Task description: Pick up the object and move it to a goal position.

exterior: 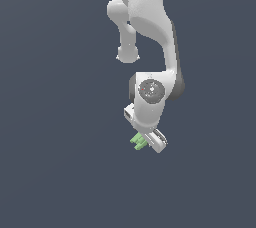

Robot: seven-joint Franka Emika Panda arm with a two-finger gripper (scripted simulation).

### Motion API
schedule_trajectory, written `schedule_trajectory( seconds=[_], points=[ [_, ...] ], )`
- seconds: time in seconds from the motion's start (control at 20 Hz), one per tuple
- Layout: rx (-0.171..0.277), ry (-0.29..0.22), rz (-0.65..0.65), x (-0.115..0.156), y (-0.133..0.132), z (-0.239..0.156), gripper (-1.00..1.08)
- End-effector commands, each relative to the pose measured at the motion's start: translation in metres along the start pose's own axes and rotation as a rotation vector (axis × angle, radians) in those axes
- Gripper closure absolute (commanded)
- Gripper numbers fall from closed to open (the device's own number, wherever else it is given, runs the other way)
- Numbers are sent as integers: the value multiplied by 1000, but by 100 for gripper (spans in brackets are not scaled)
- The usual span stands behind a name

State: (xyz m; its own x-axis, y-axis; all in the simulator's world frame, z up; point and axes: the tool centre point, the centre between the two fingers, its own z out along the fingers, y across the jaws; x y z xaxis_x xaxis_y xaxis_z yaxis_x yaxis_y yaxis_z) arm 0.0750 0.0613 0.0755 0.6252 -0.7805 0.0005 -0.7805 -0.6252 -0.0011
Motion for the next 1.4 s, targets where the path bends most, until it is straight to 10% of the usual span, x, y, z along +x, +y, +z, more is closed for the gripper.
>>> schedule_trajectory(
  seconds=[0.0, 0.5, 0.55, 1.35],
  points=[
    [-1, -1, 1, -1, 1, 13, -92],
    [-1, -1, 3, 0, 0, 38, -92],
    [-1, -1, 3, 0, 0, 38, 108],
    [-1, -1, 3, -2, 4, 35, 108]
  ],
)
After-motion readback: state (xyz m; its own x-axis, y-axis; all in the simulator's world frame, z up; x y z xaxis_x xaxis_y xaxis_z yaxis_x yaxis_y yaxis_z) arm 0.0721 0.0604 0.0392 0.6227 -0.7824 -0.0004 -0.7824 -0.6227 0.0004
